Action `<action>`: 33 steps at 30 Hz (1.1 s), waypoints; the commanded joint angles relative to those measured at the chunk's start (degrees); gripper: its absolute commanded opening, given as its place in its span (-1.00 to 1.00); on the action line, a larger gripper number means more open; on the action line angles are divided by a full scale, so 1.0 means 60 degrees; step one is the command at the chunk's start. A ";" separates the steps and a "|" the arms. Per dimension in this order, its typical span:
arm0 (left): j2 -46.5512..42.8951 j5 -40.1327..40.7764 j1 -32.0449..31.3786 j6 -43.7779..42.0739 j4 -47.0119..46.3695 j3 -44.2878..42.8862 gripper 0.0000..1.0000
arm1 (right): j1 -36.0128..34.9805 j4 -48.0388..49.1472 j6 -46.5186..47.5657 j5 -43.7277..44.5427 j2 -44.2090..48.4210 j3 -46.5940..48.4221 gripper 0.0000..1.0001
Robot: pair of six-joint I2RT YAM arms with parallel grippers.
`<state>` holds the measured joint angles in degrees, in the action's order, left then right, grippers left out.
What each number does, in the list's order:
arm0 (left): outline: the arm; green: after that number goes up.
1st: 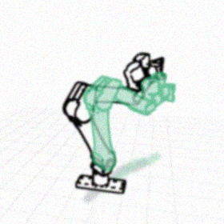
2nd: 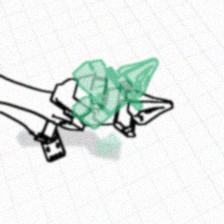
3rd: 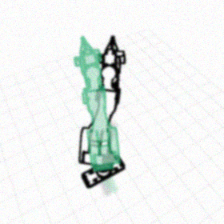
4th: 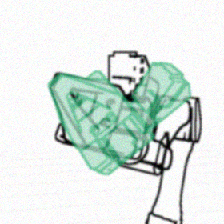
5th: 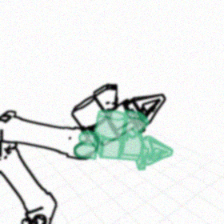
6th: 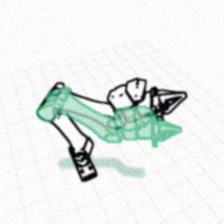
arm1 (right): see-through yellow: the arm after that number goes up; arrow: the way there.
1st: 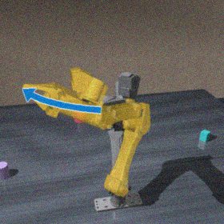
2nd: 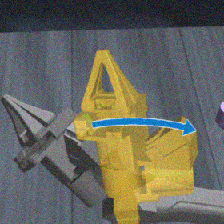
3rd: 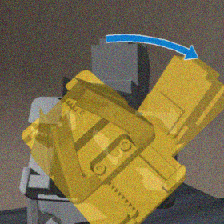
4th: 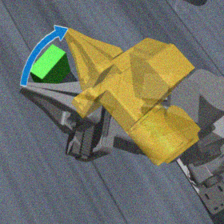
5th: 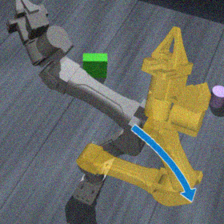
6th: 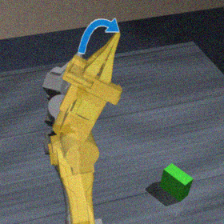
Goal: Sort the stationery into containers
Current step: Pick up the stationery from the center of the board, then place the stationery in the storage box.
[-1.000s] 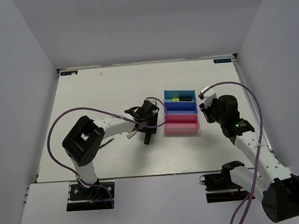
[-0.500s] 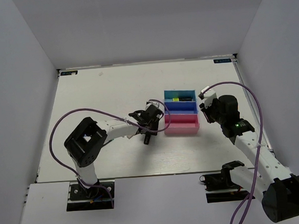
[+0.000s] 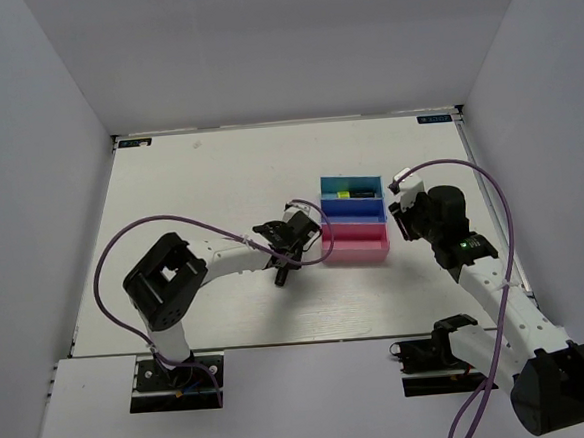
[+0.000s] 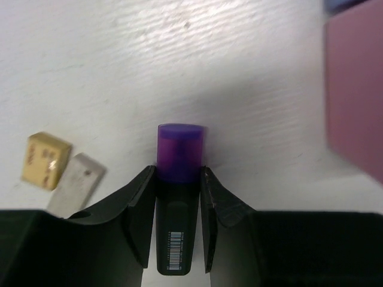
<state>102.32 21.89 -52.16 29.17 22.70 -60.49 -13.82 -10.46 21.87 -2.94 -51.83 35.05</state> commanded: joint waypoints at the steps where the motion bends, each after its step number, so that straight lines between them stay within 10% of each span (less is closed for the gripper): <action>1: -0.0851 0.0643 -0.0052 -0.0685 0.1358 -0.0376 -1.00 | 0.0063 0.0147 -0.0027 -0.0111 0.0216 0.0165 -0.03; 6: -0.1352 0.0425 -0.0037 -0.2936 0.1534 -0.1986 -1.00 | 0.0063 0.0117 0.0017 -0.0286 0.0231 0.0179 0.00; 10: -0.0621 -0.0878 0.0167 -0.4800 0.1768 -0.3510 -1.00 | 0.0092 0.0117 0.0003 -0.0418 0.0275 0.0150 -1.00; 19: 0.0859 -0.4025 0.0563 -0.9297 -0.0748 -0.5110 -1.00 | 0.0063 0.0337 0.0076 -0.0389 0.0319 0.0003 -1.00; 25: 0.1693 -0.5683 0.0856 -0.9622 -0.3619 -0.5019 -1.00 | 0.0078 0.0409 0.0207 -0.0331 0.0289 -0.0084 -1.00; 33: 0.2941 -0.5699 0.0886 -0.9593 -0.3710 -0.6236 -1.00 | 0.0136 0.0454 0.0281 -0.0374 0.0289 -0.0143 -1.00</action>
<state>120.33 -9.85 -46.94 -27.33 3.70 -94.61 -13.45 -10.15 22.96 -4.69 -50.94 34.65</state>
